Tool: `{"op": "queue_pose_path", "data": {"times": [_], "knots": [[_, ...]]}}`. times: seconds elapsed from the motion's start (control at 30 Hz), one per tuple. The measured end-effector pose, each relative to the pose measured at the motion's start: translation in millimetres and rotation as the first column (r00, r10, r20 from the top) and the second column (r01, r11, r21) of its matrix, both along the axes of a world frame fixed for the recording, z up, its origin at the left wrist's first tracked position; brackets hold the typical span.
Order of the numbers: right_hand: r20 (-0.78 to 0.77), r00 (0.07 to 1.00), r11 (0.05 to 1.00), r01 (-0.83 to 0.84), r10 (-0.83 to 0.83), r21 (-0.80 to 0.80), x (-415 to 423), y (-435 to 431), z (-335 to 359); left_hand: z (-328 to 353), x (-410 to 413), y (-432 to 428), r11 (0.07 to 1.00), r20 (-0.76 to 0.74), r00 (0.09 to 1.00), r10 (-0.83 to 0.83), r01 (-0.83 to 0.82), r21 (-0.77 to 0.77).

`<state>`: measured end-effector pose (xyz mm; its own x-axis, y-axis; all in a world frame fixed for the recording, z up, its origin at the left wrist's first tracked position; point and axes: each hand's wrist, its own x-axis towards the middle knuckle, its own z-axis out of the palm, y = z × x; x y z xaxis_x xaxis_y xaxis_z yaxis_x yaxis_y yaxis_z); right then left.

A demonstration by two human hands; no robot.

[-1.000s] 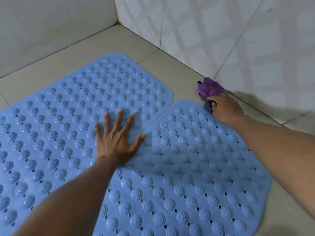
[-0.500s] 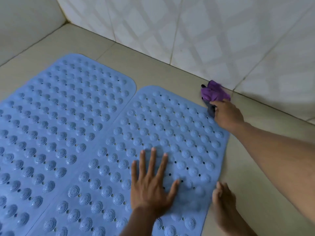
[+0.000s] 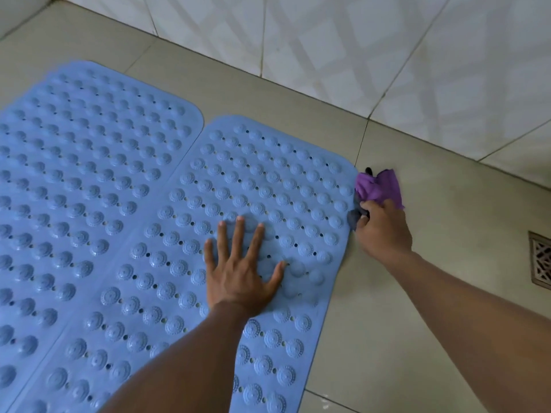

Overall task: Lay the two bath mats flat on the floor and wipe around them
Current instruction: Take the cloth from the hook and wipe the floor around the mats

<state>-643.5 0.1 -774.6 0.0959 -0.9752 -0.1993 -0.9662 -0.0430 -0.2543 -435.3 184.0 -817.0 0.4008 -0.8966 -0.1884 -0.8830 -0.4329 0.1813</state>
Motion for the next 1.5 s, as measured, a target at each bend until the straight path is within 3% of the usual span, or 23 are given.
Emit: {"op": "queue_pose_path", "data": {"times": [0.3, 0.37, 0.47, 0.6, 0.7, 0.8, 1.13, 1.3, 1.5], "knots": [[-0.102, 0.995, 0.994, -0.008, -0.003, -0.104, -14, 54, -4, 1, -2, 1, 1.000, 0.032, 0.999, -0.001, 0.001, -0.017], [-0.052, 0.998, 0.993, -0.030, 0.024, -0.110, -18, 46, -4, 0, -3, 2, 1.000, 0.034, 0.999, 0.001, 0.000, -0.024], [0.077, 0.988, 0.990, -0.138, 0.137, 0.016, -21, 36, -12, -3, -3, 4, 1.000, 0.054, 0.999, -0.003, 0.004, -0.028], [0.037, 0.985, 0.986, -0.169, 0.168, 0.008, -24, 66, -22, -8, -4, 9, 1.000, 0.047, 0.999, -0.005, 0.006, -0.024], [0.043, 0.980, 0.981, -0.191, 0.192, -0.032, -25, 99, -21, -14, -14, 32, 0.999, 0.039, 0.999, -0.001, 0.002, -0.039], [0.022, 0.979, 0.979, -0.202, 0.201, 0.030, -29, 123, -16, -16, -28, 70, 0.998, 0.031, 0.999, -0.020, 0.021, -0.053], [-0.041, 0.961, 0.962, -0.274, 0.274, 0.017, -39, 221, -2, 3, -51, 160, 0.999, -0.066, 0.998, 0.009, -0.005, 0.051], [0.075, 0.977, 0.979, -0.199, 0.201, -0.037, -36, 211, 8, 9, -47, 204, 0.997, -0.033, 0.999, -0.013, 0.015, 0.072], [0.125, 0.938, 0.940, -0.334, 0.324, 0.064, -50, 192, 0, 12, -53, 243, 0.996, -0.015, 0.999, 0.046, -0.044, 0.074]]}}
